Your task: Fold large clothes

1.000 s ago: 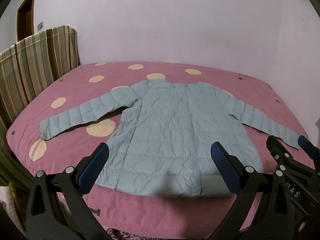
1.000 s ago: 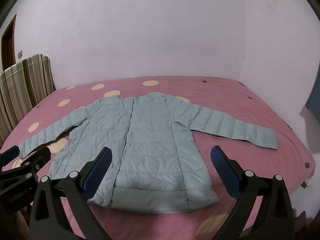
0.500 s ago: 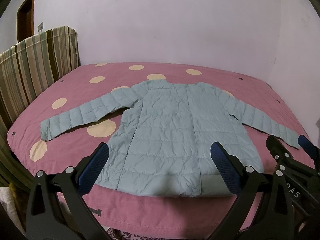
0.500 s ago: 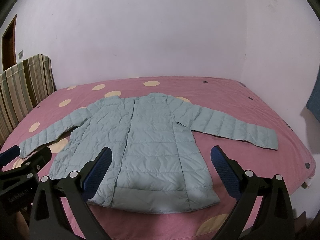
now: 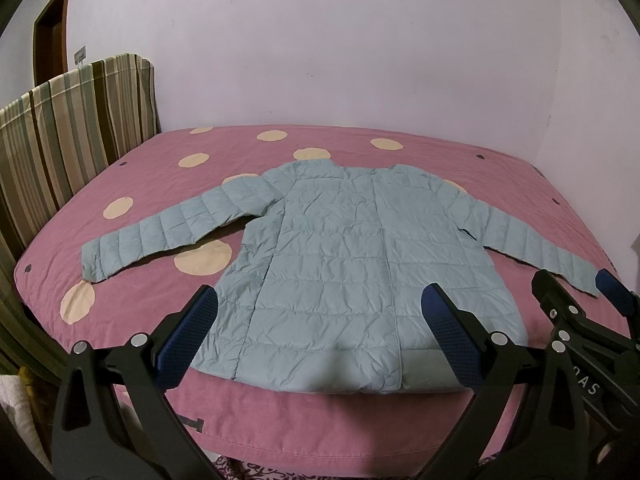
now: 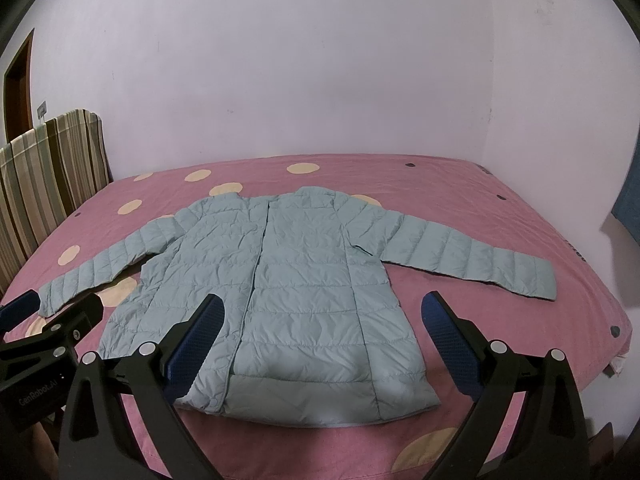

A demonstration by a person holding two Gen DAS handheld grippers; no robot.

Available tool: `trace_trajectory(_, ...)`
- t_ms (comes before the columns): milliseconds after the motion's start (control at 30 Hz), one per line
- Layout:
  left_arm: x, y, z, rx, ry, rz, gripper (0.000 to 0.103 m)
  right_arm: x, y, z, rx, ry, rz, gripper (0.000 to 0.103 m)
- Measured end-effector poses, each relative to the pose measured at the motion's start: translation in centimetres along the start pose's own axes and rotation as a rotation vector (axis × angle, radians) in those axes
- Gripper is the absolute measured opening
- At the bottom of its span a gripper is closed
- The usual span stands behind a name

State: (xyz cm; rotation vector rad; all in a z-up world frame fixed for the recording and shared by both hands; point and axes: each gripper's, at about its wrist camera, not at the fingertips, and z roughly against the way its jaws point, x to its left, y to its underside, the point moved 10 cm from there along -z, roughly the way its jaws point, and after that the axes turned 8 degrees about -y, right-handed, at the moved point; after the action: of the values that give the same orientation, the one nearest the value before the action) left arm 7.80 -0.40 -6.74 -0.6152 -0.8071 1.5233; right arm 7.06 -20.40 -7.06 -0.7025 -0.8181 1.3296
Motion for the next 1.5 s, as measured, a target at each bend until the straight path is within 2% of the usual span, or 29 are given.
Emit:
trace_trajectory(933,-0.2,0.9,-0.5,0.023,0.002,-0.009,0.101,-0.3,0.4,-0.2,0.004,-0.007,-0.002,0.098)
trace_trajectory(1500,-0.4,1.0,-1.5,0.05,0.004,-0.009,0.101,-0.7,0.7,-1.5,0.035,-0.012,-0.009,0.098)
